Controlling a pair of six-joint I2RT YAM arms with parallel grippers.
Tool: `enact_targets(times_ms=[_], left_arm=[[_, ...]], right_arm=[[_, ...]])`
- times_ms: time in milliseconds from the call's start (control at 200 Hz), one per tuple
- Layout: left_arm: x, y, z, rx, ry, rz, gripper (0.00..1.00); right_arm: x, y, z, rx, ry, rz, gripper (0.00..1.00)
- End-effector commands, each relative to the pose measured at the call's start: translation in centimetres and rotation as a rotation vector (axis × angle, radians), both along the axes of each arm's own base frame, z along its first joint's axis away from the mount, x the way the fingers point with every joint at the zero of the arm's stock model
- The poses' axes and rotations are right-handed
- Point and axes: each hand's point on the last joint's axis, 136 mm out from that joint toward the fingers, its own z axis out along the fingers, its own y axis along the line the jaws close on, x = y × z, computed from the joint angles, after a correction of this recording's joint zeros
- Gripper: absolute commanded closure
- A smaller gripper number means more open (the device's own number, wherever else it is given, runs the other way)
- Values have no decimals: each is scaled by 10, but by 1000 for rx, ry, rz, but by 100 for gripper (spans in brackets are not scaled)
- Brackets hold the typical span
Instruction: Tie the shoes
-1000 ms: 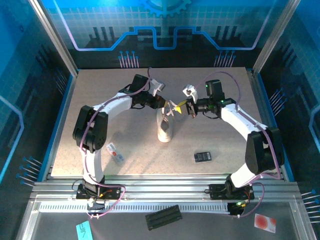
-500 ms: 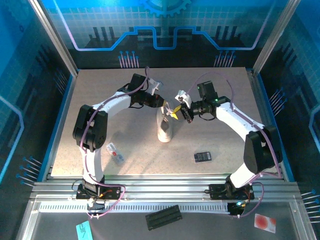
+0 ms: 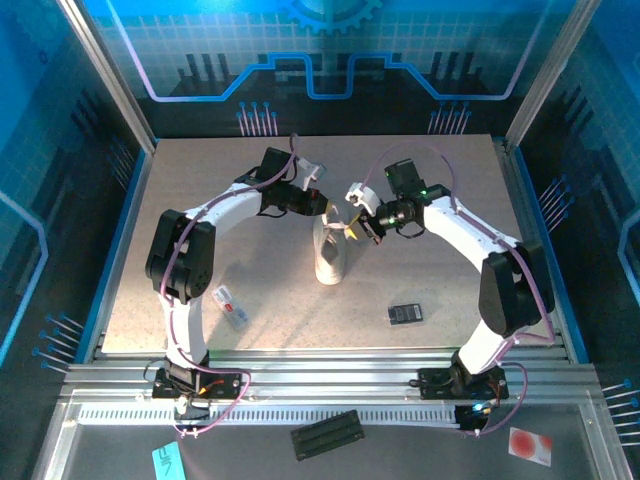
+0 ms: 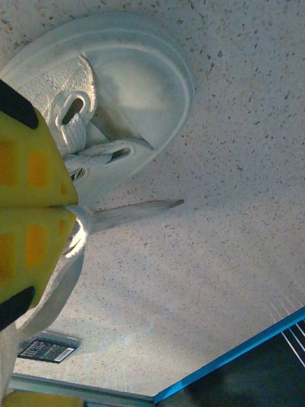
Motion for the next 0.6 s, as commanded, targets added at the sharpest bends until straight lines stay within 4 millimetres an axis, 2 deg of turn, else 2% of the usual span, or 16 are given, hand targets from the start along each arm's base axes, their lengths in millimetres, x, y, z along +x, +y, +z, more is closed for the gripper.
enact_targets(times_ms=[0,350,595], left_arm=[[2,3,6,-9,11,0,95],[5,6,7,-5,13,10,95],[6,6,8,-9,19,19,95]], right_arm=[[2,-1,5,-27,-12,-21,100],[18,-19,26,3,-91,-145,100],[21,-17,19,-31,-84,-154,100]])
